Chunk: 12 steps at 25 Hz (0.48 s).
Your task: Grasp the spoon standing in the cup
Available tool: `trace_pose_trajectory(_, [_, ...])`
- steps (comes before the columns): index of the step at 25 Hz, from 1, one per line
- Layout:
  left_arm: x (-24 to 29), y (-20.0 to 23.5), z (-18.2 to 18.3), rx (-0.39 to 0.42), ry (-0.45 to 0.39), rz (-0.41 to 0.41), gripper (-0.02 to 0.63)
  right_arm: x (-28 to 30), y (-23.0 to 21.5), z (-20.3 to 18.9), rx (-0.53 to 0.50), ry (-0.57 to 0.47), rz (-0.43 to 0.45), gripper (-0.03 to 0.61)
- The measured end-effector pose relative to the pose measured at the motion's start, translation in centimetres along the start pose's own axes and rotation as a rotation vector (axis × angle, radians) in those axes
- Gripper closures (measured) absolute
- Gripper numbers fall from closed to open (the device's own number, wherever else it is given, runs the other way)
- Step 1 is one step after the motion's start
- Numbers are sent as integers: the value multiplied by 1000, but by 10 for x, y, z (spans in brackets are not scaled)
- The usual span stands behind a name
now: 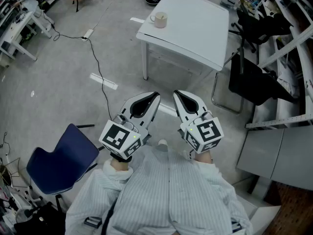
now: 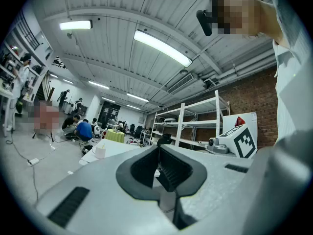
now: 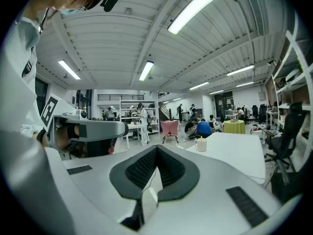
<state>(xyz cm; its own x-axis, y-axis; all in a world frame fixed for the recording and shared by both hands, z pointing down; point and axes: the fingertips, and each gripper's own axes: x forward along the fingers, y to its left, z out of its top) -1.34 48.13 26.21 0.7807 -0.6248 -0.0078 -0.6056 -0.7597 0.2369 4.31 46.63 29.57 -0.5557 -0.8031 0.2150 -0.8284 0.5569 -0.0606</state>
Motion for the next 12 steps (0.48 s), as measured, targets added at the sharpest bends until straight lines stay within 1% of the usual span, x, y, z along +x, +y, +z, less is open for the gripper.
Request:
trace_pose_trajectory(7, [9,-4,-3,18,-8,11,595,-4,-10,0,6,-23,10,569])
trace_pose_trajectory(12, [14,-15,-4,15,-17,36,595,-14,-15,-2,18,-25,33,569])
